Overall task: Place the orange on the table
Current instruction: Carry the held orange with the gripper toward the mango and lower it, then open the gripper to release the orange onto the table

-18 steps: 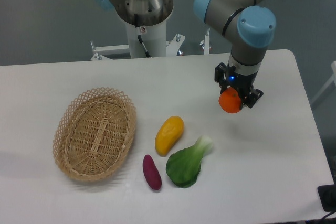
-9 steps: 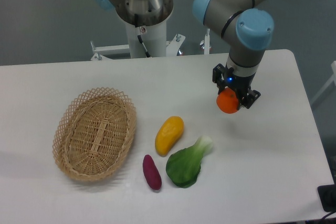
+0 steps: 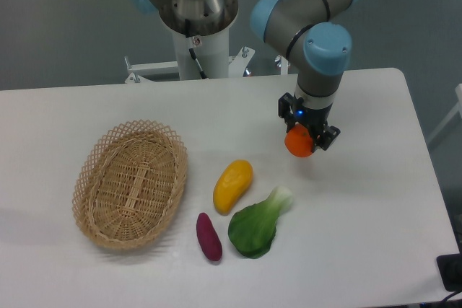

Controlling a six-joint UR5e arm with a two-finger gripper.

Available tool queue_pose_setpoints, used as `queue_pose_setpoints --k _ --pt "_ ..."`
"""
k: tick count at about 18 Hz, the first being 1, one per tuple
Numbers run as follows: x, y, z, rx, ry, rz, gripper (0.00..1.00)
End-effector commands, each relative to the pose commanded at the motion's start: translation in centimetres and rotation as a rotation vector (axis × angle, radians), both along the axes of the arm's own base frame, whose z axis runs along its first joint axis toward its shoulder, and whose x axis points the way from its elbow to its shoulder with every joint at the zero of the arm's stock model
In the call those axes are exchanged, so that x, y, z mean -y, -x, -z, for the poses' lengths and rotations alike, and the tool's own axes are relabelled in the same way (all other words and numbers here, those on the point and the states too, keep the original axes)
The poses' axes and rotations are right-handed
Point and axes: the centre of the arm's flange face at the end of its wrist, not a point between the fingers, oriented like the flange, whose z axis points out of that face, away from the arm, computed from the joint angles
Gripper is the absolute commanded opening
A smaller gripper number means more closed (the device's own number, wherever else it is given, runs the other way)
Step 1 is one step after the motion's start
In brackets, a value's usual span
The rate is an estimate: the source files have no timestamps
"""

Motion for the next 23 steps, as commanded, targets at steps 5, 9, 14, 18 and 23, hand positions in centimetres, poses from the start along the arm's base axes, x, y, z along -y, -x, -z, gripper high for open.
queue_pose_setpoints --k 5,9,14,18,23 --pt "0.6 -3.2 2.3 0.049 0.027 0.031 0.51" --pt "0.5 -4.9 2.9 0.066 0.031 0.072 0.6" --pt "0.2 -6.4 3.6 0.083 0.041 0.09 0.75" --pt "-0.5 -6.5 3.2 0.071 0.039 0.095 1.0" --pt "-0.9 -5.8 2.2 0.049 0.027 0.092 1.0"
